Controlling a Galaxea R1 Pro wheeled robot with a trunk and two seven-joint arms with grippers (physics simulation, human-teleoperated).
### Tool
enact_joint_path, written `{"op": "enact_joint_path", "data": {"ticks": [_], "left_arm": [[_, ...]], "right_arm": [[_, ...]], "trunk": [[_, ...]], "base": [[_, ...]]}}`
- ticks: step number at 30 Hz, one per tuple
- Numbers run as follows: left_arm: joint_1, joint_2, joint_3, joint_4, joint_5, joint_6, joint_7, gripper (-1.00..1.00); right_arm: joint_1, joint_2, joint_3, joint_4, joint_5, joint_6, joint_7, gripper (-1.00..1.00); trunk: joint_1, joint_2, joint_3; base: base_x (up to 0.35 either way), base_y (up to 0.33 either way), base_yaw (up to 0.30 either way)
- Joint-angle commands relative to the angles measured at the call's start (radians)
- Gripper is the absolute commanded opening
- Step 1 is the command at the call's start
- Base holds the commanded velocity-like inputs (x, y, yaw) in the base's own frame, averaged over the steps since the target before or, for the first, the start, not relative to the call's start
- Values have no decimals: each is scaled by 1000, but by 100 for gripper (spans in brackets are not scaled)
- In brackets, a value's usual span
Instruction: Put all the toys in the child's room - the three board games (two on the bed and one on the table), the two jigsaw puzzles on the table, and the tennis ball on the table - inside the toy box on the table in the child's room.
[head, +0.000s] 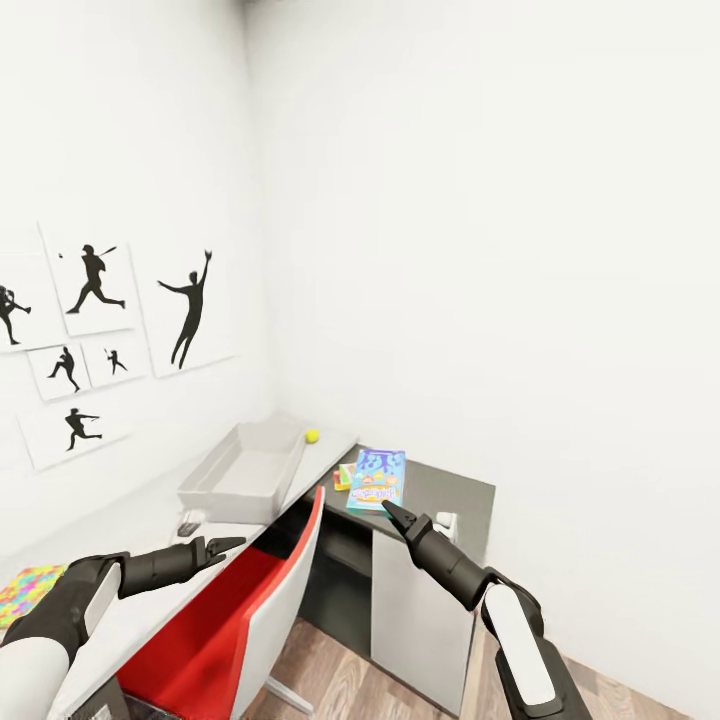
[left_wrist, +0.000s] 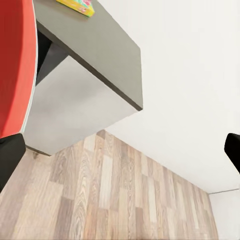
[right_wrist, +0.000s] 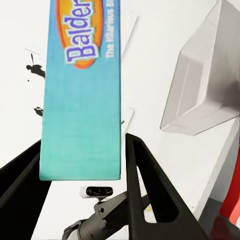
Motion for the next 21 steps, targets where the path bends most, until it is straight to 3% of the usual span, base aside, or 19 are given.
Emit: {"op": "enact_joint_path", "data": {"ticks": [1,21], "left_arm": [[-1,0,1,1,3,7,-1,100],[0,0,1,1,1,7,-1,100]], "right_arm": [[0,1,-4,0,-3,8,2,-100],[0,1,-4,-3,-4,10,4,-100]], "trunk": [[0,-1,0],[0,-1,13]], "base": [[0,-130,268],[0,-30,267]]}}
